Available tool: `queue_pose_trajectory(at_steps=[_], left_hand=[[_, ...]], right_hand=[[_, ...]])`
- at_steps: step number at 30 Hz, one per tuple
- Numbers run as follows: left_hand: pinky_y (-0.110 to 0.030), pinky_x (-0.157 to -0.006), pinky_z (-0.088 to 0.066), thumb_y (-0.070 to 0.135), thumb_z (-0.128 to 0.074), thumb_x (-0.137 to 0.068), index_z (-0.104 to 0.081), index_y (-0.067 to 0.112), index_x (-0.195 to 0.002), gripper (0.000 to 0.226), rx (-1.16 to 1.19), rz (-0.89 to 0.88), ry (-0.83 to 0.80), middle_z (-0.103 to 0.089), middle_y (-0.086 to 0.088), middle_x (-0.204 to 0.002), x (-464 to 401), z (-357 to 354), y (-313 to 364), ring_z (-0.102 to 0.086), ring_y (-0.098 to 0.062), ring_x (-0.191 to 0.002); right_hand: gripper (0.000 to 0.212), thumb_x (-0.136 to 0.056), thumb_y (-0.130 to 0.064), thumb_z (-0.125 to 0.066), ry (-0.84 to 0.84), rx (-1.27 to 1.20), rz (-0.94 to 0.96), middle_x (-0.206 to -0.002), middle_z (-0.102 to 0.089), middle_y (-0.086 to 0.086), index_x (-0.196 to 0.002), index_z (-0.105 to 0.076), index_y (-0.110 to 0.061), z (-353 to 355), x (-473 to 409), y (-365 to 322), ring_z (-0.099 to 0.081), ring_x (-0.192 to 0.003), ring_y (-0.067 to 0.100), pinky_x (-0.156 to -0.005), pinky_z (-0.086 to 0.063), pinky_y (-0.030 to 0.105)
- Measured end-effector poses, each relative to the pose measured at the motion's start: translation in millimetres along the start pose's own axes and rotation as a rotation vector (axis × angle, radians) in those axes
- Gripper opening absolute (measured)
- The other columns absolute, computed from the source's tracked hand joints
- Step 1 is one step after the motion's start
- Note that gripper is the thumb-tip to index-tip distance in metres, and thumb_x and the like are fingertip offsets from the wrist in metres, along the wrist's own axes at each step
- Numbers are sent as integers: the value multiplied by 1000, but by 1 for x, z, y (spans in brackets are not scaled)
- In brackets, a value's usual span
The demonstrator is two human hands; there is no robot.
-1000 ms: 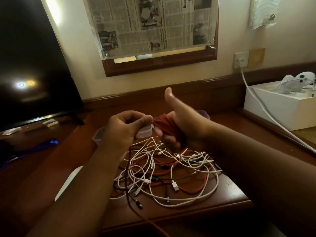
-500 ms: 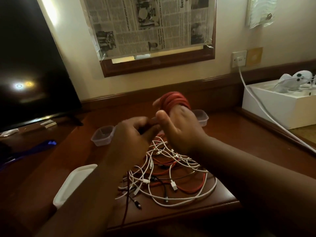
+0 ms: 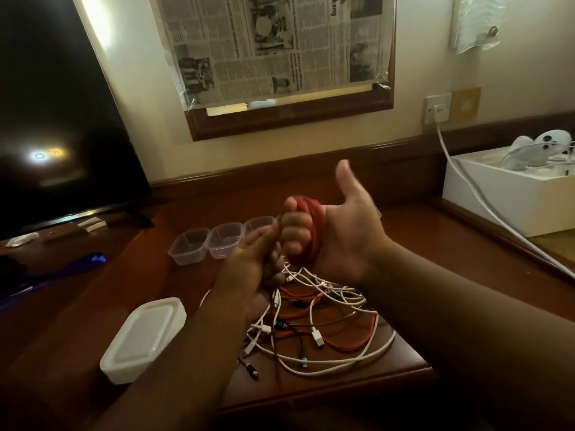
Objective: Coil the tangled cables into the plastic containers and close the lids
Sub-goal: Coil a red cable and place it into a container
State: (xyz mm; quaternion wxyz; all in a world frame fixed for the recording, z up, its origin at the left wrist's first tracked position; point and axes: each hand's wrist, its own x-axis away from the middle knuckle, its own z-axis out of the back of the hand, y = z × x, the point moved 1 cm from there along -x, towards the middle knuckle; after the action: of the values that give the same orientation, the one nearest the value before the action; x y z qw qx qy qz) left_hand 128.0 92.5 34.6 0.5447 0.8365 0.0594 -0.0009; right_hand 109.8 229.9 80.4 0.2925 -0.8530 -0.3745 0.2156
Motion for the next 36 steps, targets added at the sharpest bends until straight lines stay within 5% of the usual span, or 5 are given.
queue_pose_trajectory(at_steps=[4,11,19,24,36], left_hand=[[-21,-43,-31,23,-58,-96,-73,21,-103,17,-475,-80,-2,-48,-7,-59,14,-10,-18,-38,-10,-46],[-11,-62,-50,22,-67,-91,-71,31,-87,11,-1020,-495,-52,-70,16,-79,22,-5,26,-67,-1,-75],[-34,-58,-42,29,-75,-70,-77,19,-75,11,-402,-179,-22,-64,-3,-65,9,3,30,-53,-22,-63],[-28,-51,-36,35,-65,-73,-79,26,-78,18,-251,-90,-37,-51,-15,-80,16,-3,8,-44,-21,-63],[-18,-44,-28,21,-52,-99,-70,30,-98,21,-551,-216,-15,-44,-1,-57,27,-17,-3,-35,-7,-47]], right_hand=[[82,-79,-79,-38,160,106,431,-80,-57,5,-112,-56,-6,12,-10,-3,-57,-73,19,-74,-50,33],[75,-79,-85,-8,395,1830,529,-58,-42,-4,-63,-45,-22,36,-4,4,-39,-51,12,-49,-33,24],[85,-84,-83,-5,124,864,-93,-48,-40,0,-59,-48,-14,14,0,11,-34,-40,14,-46,-31,25],[86,-83,-86,-12,-73,278,-74,-44,-37,0,-56,-46,-12,4,2,2,-35,-36,14,-42,-33,22],[28,-87,-37,-56,75,346,387,-52,-38,-2,-70,-49,-15,5,1,-6,-41,-46,13,-50,-41,26]])
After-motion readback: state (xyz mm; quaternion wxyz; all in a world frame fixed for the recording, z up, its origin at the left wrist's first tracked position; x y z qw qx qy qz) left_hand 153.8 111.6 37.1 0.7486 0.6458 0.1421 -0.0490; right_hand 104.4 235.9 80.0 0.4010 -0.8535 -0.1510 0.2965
